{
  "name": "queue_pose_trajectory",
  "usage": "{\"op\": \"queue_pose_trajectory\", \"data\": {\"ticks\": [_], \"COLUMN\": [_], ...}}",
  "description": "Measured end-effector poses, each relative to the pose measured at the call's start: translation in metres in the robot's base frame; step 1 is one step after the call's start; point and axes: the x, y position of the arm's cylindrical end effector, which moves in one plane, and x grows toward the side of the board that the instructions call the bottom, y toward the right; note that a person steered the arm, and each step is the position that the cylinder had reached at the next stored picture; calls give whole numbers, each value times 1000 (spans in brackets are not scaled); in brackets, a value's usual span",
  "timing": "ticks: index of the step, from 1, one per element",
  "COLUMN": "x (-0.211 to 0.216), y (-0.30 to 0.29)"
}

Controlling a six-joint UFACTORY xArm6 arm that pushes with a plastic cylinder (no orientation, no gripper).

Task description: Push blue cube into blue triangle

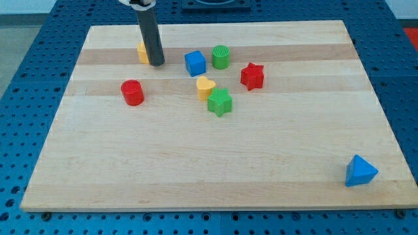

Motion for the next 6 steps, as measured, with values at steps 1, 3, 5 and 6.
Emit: {"op": "queue_pose_trajectory", "data": {"ticks": [1,3,5,6], "x": [0,0,-10,-7], "y": [2,10,31,48]}}
